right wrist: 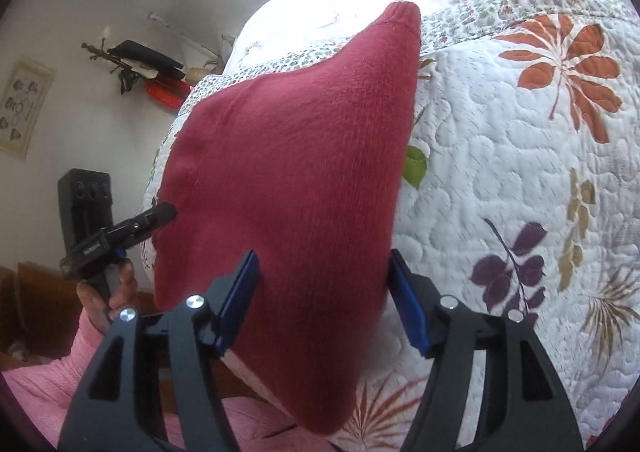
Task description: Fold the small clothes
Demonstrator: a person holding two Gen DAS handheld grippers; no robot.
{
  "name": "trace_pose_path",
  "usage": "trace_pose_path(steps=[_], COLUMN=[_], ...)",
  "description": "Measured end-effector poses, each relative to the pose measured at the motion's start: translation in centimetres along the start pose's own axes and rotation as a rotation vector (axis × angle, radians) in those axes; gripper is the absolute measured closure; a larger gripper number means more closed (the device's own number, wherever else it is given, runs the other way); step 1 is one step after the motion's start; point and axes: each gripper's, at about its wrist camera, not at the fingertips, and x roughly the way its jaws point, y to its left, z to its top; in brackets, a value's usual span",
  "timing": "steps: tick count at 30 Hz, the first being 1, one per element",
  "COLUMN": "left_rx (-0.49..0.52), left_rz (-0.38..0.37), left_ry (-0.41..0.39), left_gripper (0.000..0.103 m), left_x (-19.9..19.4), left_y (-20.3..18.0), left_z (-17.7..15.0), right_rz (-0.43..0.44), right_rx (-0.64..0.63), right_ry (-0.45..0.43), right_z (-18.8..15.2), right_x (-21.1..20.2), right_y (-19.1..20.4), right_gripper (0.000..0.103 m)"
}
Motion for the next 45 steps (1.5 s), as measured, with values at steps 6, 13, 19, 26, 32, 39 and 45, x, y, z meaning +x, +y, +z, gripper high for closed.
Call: trace_pose_path(steps=[6, 13, 19, 26, 32, 39, 45], left_rx=[0.054, 0.048, 0.053, 0.039, 0.059, 0.058, 0.070], left_rz=[0.112, 0.210, 0.240, 0.213, 0.251, 0.299, 0.377], left_ry=[-0.023, -0.011, 0.022, 0.012, -0.016, -0.047, -0.063], left_gripper=[0.035, 0.048, 0.050, 0.040, 0.032, 0.023, 0.021], left_x=[-1.6, -1.3, 0.3, 0.7, -1.3, -4.3, -6.2], left_y=[-2.9, -2.6, -1.7, -0.2, -1.2, -2.2, -3.7], left_z=[-2.1, -3.9, -4.5, -4.8, -4.8, -5.2, -5.2], right_rz=[0.036, 0.030, -0.021, -0.068, -0.246, -0.350, -0.408], right_rx=[-0.004, 0.000, 0.023, 0.051, -0.021, -0.043, -0.042], right_ry=[0.045, 0.085, 0.070, 0.040, -0.026, -0.086, -0.120], right_z=[-2.3, -4.5, -5.8, -6.5, -7.2, -7.7, -7.4], right_x=[-0.4, 0.8, 1.1, 1.9, 0.5, -1.4, -2.9], right_y=[-0.4, -0.1, -0.4, 0.0, 3.2, 6.1, 8.0], right_gripper=[0.034, 0.073, 0.076, 0.070, 0.036, 0.013, 0.010])
